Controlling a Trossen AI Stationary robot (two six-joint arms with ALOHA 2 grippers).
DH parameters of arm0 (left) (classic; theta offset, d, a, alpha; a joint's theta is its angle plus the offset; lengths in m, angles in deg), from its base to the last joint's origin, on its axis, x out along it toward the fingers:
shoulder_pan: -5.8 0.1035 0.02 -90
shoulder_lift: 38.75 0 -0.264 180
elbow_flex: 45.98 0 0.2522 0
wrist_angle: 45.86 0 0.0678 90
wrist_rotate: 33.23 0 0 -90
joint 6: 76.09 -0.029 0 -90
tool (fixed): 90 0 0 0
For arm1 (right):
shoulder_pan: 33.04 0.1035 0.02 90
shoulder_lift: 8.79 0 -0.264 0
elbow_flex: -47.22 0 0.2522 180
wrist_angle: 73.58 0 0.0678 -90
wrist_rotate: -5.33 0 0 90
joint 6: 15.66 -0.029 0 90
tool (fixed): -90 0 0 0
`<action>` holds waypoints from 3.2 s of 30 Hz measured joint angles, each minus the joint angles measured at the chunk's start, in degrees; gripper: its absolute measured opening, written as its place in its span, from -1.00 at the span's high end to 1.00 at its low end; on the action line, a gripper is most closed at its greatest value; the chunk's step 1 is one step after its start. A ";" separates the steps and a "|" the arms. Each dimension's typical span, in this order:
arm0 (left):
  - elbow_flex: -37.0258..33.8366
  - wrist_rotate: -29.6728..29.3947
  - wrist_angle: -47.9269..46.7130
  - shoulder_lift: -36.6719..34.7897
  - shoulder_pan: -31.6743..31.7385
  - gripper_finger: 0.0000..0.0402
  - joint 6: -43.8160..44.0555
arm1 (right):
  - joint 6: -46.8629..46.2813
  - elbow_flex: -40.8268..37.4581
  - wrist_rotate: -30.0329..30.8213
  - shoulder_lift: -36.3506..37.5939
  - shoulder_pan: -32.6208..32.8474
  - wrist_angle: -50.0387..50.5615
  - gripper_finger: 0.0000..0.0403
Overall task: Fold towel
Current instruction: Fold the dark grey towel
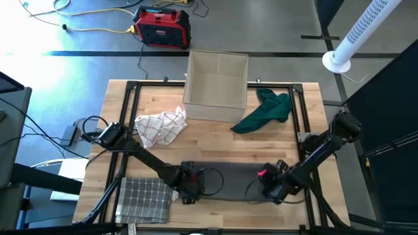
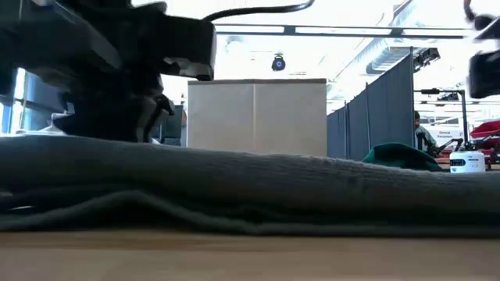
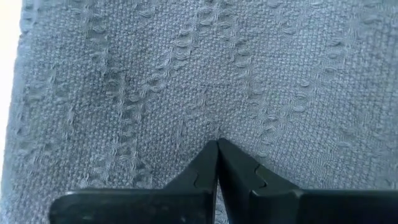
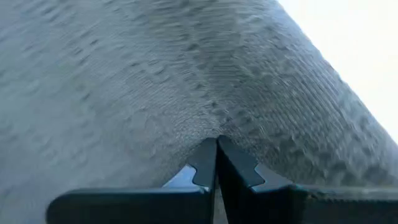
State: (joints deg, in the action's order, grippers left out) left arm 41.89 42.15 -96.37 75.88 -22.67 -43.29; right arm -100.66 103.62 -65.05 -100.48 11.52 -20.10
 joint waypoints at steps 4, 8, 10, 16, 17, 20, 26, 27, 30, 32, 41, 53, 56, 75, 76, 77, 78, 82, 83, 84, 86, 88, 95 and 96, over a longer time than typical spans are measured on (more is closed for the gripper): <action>-0.05 -2.40 -0.29 -0.23 2.53 1.00 -0.67 | 1.29 0.26 -0.09 2.31 -4.94 6.51 1.00; -0.12 -3.47 -0.82 -1.79 3.80 1.00 -3.79 | 3.00 1.51 0.44 6.77 -7.11 9.62 1.00; -0.12 -4.09 -0.84 -2.87 4.14 1.00 -5.80 | 3.35 2.42 0.89 9.19 -7.49 11.15 1.00; -0.13 -6.32 -2.32 -7.89 5.04 1.00 -15.54 | 1.92 5.66 1.65 15.85 -8.23 17.56 1.00; -0.11 -6.33 -3.12 -9.16 5.39 1.00 -17.89 | 0.75 6.01 1.75 16.68 -8.25 18.55 1.00; -0.11 -5.60 -6.23 -13.64 6.43 1.00 -23.38 | -2.10 6.49 0.15 18.71 -8.20 19.20 1.00; -0.28 -5.39 -11.27 -22.15 6.16 1.00 -28.23 | -15.54 6.45 -9.68 19.79 -8.59 22.71 1.00; -0.28 -5.39 -12.19 -23.14 5.75 1.00 -28.68 | -17.51 6.45 -10.58 19.77 -8.59 23.56 1.00; -0.28 -5.49 -14.64 -25.15 3.66 1.00 -29.35 | -23.04 6.43 -12.18 19.68 -8.56 25.70 1.00; -0.31 -5.43 -16.40 -25.73 1.79 1.00 -29.32 | -25.13 6.43 -12.37 19.68 -8.55 26.84 1.00; -6.38 -5.19 -18.56 -28.44 -7.92 1.00 -25.93 | -30.78 6.35 -15.34 18.94 -8.52 30.12 0.81; -21.65 -5.13 -11.52 -40.75 -17.18 1.00 -12.22 | -33.84 -2.64 -20.10 16.53 -8.52 13.99 0.23; -24.04 -6.38 -9.44 -42.53 -18.81 1.00 -9.69 | -35.83 -6.21 -20.13 16.51 -8.52 11.31 0.20; -39.30 -26.06 17.67 -42.86 -16.23 0.95 -14.17 | -34.69 -10.24 -16.79 16.15 -8.49 6.98 0.94; -39.62 -27.27 19.87 -42.86 -15.78 0.92 -15.54 | -34.47 -9.32 -16.81 16.07 -8.52 8.98 0.94; -39.98 -28.06 22.22 -42.86 -15.20 0.89 -17.09 | -33.81 -8.06 -16.98 16.15 -8.54 11.36 0.94; -40.69 -28.32 25.55 -42.84 -14.62 0.86 -18.46 | -33.15 -6.70 -17.23 16.26 -8.52 13.11 0.94; -44.45 -24.14 42.85 -40.90 -10.64 0.71 -24.34 | -30.76 -0.66 -17.57 16.31 -8.52 19.93 0.94; -45.30 -22.08 47.34 -39.87 -9.56 0.67 -24.91 | -30.43 0.73 -17.20 16.34 -8.50 21.30 0.94; -46.13 -20.16 51.95 -38.50 -8.50 0.64 -25.47 | -30.03 2.07 -16.98 16.36 -8.52 22.62 0.94; -47.04 -17.57 59.58 -35.35 -6.70 0.58 -27.63 | -29.14 4.93 -16.54 16.36 -8.52 24.51 0.94; -47.06 -17.24 64.13 -31.86 -5.16 0.53 -30.45 | -28.17 7.56 -15.91 16.38 -8.52 26.13 0.94; -46.95 -13.90 66.38 -19.95 -0.10 0.46 -28.66 | -25.47 15.53 -9.23 16.40 -8.52 27.97 0.94; -46.93 -13.42 66.70 -18.79 0.07 0.46 -27.79 | -25.37 16.43 -8.35 16.40 -8.52 27.84 0.94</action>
State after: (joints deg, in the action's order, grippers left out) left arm -5.03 28.73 -29.67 57.10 -22.60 -71.07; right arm -126.03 120.05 -73.40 -84.08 2.99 7.74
